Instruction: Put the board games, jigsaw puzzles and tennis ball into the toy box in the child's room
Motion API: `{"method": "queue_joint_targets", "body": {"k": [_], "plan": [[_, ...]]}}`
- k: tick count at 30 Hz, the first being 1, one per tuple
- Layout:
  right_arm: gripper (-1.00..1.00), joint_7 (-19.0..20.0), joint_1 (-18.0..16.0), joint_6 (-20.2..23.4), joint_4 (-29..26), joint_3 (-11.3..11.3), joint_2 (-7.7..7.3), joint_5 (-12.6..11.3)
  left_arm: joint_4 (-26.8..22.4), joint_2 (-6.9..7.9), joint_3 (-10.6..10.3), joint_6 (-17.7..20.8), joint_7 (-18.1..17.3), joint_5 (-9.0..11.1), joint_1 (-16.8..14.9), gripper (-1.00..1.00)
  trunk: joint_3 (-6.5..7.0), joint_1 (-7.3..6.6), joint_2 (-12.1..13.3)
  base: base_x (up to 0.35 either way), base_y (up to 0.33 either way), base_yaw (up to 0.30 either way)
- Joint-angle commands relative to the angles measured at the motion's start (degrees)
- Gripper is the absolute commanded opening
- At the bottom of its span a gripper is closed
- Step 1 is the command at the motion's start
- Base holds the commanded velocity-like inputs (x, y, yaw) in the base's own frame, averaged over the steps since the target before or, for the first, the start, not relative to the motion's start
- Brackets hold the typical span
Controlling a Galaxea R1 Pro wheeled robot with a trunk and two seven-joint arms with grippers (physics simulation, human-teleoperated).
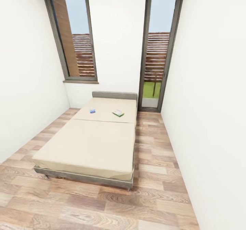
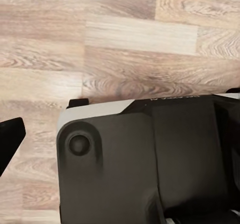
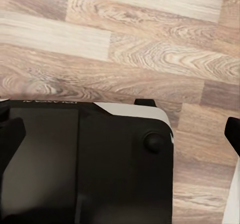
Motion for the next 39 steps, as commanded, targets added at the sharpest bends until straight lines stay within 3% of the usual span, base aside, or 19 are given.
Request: {"method": "queue_joint_targets", "body": {"k": [1,39], "plan": [[1.00,-0.59,-0.04,0.00,0.03,0.48,0.10,0.24,0.12,-0.03,-0.12,-0.38,-0.02,-0.06,-0.07,1.00,-0.12,0.03,-0.12,0.000,0.000,0.289],[1.00,-0.78,-0.04,0.00,0.04,0.55,0.22,0.38,0.36,0.45,-0.29,-1.10,0.11,-0.22,-0.07,1.00,-0.12,0.03,-0.12,0.000,0.000,0.291]]}}
